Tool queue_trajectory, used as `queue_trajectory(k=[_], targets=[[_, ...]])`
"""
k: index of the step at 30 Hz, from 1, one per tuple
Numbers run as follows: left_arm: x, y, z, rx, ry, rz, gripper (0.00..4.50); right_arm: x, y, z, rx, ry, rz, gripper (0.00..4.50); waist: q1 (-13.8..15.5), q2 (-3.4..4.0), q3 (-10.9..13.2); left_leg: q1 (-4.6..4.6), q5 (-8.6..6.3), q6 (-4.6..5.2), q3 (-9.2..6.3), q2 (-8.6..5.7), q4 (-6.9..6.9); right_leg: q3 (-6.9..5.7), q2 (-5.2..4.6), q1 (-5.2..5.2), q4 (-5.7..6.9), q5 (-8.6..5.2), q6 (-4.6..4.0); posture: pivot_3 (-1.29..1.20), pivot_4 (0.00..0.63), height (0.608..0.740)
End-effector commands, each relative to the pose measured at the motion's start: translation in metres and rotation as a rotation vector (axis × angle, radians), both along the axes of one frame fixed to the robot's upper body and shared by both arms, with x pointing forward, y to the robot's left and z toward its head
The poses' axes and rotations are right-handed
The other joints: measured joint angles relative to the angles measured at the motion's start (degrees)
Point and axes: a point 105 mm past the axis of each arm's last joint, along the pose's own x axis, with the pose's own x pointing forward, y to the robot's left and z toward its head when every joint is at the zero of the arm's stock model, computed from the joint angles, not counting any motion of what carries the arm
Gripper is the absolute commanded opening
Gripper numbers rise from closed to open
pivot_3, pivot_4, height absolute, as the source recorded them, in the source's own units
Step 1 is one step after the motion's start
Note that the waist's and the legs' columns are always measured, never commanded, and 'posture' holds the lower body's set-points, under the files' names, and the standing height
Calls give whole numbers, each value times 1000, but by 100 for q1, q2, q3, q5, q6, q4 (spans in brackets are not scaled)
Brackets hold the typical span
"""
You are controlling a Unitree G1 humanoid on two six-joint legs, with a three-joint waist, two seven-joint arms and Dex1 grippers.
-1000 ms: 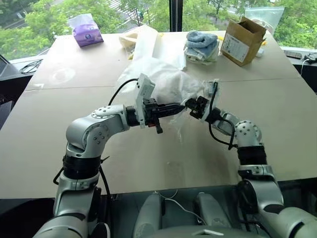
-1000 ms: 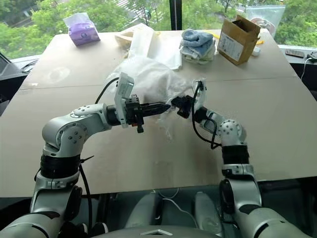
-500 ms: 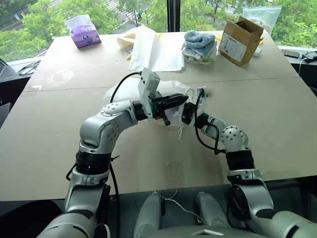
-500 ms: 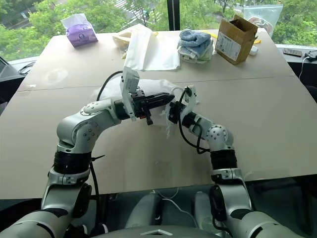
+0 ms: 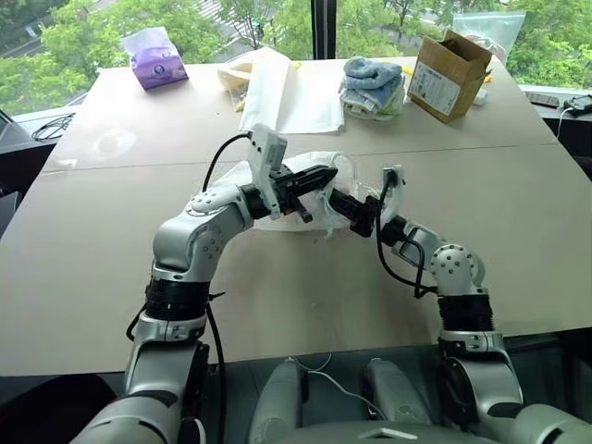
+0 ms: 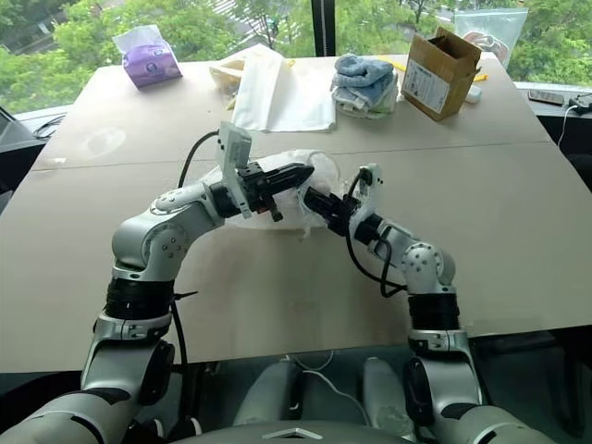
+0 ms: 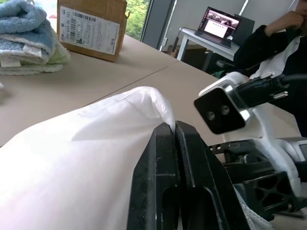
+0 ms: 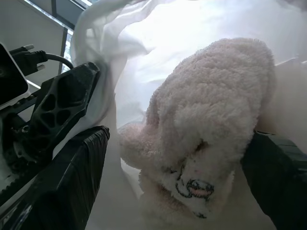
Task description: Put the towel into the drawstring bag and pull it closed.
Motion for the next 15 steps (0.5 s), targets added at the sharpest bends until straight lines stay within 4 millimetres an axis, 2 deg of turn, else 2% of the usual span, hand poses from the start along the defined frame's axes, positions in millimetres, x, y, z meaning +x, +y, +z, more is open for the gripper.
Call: queue_trajectory(k=[1, 3, 7, 9, 10, 12, 13, 15], targets=[[4, 15, 12, -41, -39, 39, 0, -13, -10, 23, 5, -101, 29, 4473, 3, 0, 0, 0, 0, 0, -1, 0, -1, -1, 0, 0, 0, 0, 0, 0, 150, 740], [4, 20, 13, -59, -32, 48, 0, -16, -23, 27, 6, -123, 14, 4473, 11, 0, 0, -1, 0, 0, -1, 0, 0, -2, 0, 0, -1, 0, 0, 0, 150, 740], [-7, 25, -3, -24, 19, 11, 0, -10, -71, 35, 41, -183, -137, 4473, 13, -1, 0, -1, -1, 1, 0, -1, 0, -1, -2, 4, -3, 0, 0, 0, 150, 740], [-12, 26, -4, -34, 33, -4, 0, 4, -95, 30, -75, -245, -293, 4473, 15, 0, 0, -1, -1, 2, -1, 0, 0, -2, -2, 3, -3, 0, 0, 0, 150, 740], [-13, 27, -5, -36, 37, -3, 0, 15, -105, 22, -205, -285, -389, 4473, 8, -1, 0, -1, -2, 3, -1, -1, 0, -2, -2, 4, -3, 0, 0, 0, 150, 740], [-14, 29, -6, -35, 43, 1, 0, 26, -109, 10, -420, -368, -444, 4473, 10, -1, 0, 0, -4, 7, 3, -2, 1, 1, -1, 3, -3, 0, 0, 0, 150, 740], [-15, 29, -7, -30, 48, 3, 0, 30, -104, 3, -514, -409, -430, 4473, 10, -1, 0, 1, -4, 7, 3, -2, 1, 2, 0, 3, -2, 0, 0, 0, 150, 740], [-15, 30, -9, -24, 53, 5, 0, 35, -92, -4, -593, -467, -398, 4473, -29, -1, 0, 5, -2, 3, 11, -2, 1, 9, 4, 3, -1, 0, 0, 0, 150, 740]])
